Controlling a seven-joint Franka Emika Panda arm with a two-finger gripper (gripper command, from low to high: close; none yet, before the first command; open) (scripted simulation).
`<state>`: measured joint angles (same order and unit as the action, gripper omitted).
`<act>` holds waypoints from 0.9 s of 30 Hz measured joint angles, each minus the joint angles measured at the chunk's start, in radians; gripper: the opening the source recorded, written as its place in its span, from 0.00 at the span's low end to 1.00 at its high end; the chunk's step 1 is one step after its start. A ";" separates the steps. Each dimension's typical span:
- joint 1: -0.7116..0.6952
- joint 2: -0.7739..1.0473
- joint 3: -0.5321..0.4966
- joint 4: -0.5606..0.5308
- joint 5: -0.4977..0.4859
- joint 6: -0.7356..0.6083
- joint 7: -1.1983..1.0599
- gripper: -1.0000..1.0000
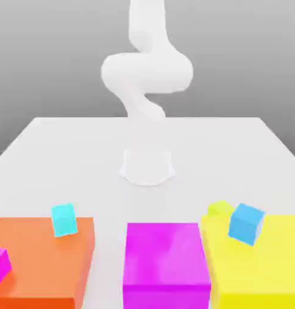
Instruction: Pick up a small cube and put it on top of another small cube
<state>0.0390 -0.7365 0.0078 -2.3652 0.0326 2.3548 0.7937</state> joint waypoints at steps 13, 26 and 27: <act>0.220 0.350 0.140 -0.353 0.137 0.298 -0.001 0.50; 0.345 0.675 0.324 -0.626 0.097 0.582 0.110 0.50; 0.339 0.696 0.322 -0.623 0.081 0.598 0.118 0.50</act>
<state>0.3781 -0.0402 0.3302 -2.9880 0.1139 2.9531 0.9121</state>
